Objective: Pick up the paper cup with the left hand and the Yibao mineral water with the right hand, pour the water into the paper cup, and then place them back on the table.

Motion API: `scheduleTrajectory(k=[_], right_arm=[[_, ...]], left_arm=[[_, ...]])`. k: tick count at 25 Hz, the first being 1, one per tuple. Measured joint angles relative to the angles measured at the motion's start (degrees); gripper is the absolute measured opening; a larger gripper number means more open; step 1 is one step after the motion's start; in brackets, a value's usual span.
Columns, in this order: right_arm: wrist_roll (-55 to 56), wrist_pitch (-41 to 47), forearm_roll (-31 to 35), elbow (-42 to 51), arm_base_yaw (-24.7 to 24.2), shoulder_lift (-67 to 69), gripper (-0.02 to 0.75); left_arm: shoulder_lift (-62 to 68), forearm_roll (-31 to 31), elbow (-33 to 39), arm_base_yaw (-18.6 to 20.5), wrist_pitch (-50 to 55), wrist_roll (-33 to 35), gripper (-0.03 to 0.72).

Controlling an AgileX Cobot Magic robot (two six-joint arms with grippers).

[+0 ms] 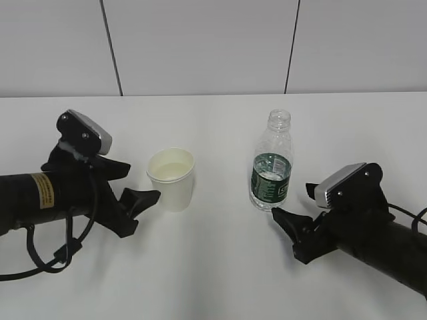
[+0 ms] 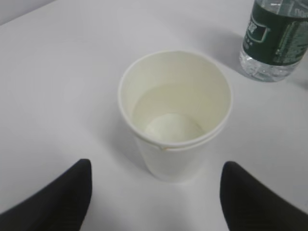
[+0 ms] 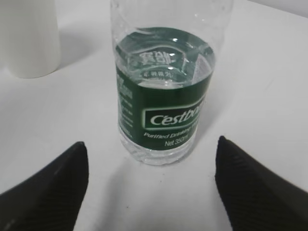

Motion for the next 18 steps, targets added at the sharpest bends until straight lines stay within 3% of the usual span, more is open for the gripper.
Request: scheduleTrajectory(k=[10,18], right_arm=[[5.4,0.0,0.0,3.2,0.0,-1.7,0.594],[7.4,0.0,0.0,3.3,0.0,-1.7,0.594]], left_arm=[[-10.1,0.3,0.1,0.0,19.4,-4.0,0.532],[-16.4,-3.3,-3.2,0.0,44.5,-6.4,0.529]])
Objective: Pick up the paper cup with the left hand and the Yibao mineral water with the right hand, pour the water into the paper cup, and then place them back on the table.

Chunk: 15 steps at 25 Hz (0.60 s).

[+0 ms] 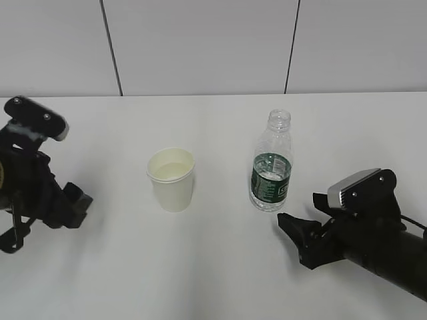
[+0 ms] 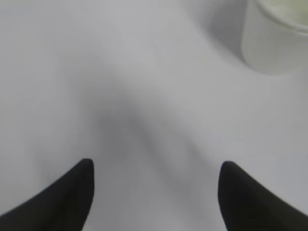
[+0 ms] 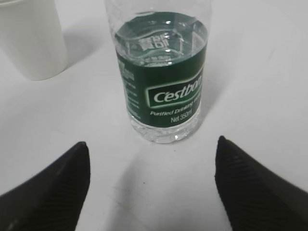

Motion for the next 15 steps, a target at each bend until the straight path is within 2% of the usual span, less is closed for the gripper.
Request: scheduleTrajectory(k=[6,10,15], right_arm=[[2.7,0.0,-1.3,0.0,0.0,-0.3,0.594],[3.0,0.0,-2.0,0.6,0.0,-2.9,0.594],[3.4,0.0,-2.1,1.9,0.0,-6.8,0.594]], left_arm=[[-1.3,-6.2,-8.8,0.0,24.8,1.7,0.529],[-2.6,-15.6,-11.3,0.6,35.6,10.2,0.529],[-7.3,-28.0,-11.5,0.9,41.8,20.0,0.529]])
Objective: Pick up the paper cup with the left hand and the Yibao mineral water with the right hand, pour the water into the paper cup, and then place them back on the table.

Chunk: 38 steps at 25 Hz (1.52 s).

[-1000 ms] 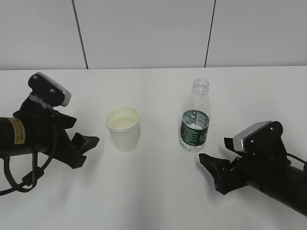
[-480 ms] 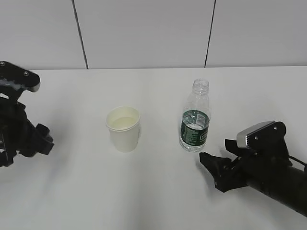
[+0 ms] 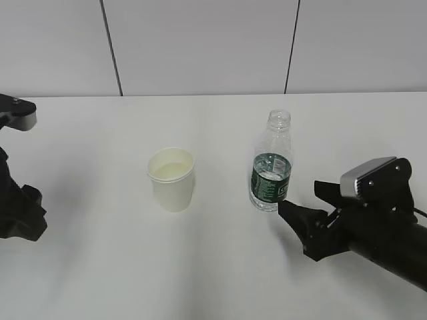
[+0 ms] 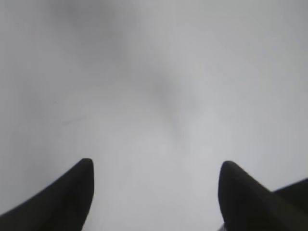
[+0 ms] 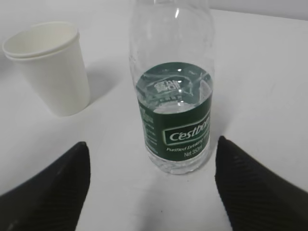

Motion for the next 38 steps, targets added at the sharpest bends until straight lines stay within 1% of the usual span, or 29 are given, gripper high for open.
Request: scheduleTrajectory(k=[2,5,12,18,21,27,30,35,38], right_arm=[[0.9,0.0,0.0,0.4,0.0,-1.3,0.594],[1.8,0.0,-0.9,0.7,0.0,-3.7,0.594],[2.3,0.5,-1.6,0.9,0.0,-9.4,0.594],[2.4,3.2,-2.6,0.9,0.0,-13.2,0.594],[3.1,4.0,-2.7,1.0,0.0,-14.5,0.594],[3.4,7.9,-2.8,1.0,0.0,-18.3,0.594],[3.5,9.2,-2.8,1.0,0.0,-20.1,0.594],[3.6,10.3,-2.9,1.0,0.0,-23.1,0.594],[3.6,12.7,-2.9,1.0,0.0,-25.7,0.594]], left_arm=[[-2.7,-2.9,0.0,0.0,2.7,1.9,0.529],[-7.9,-5.2,0.0,0.0,6.1,3.4,0.529],[-25.1,-7.6,0.5,0.0,7.5,3.7,0.529],[-38.8,-7.8,5.5,0.0,10.7,3.7,0.515],[-44.5,-7.9,8.4,0.0,12.1,2.6,0.506],[-52.4,-8.1,12.8,0.0,15.1,-1.3,0.504],[-55.2,-7.8,14.5,0.0,17.0,-2.0,0.504],[-61.4,-7.3,17.0,0.0,15.8,-2.1,0.503],[-65.7,-6.9,17.6,0.0,15.0,-2.1,0.503]])
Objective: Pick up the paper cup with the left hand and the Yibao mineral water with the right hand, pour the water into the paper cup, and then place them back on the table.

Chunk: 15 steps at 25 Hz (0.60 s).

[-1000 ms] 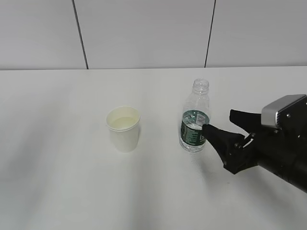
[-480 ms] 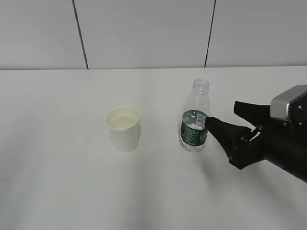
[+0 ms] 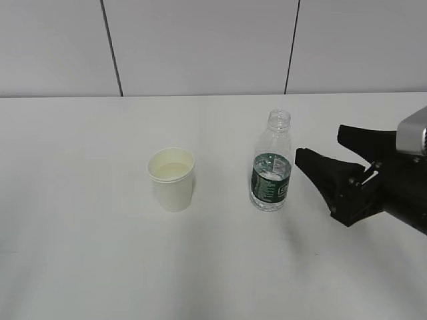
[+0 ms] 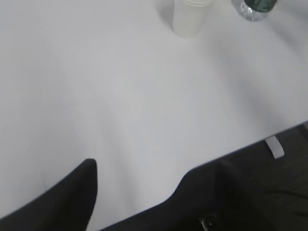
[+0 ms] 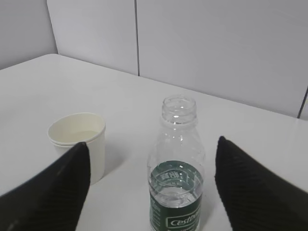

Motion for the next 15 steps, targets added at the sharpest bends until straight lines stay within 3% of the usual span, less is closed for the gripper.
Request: scheduleTrajectory(k=[8,15], right_arm=[[0.0,10.9,-2.7,-2.5,0.0,-7.4,0.594],[3.2,30.5,-5.7,-8.8,0.0,-14.7,0.594]], left_arm=[[-6.0,2.8,0.0,0.0,-0.3,-3.1,0.503],[-6.0,3.7,0.0,0.0,-0.3,-4.6,0.503]])
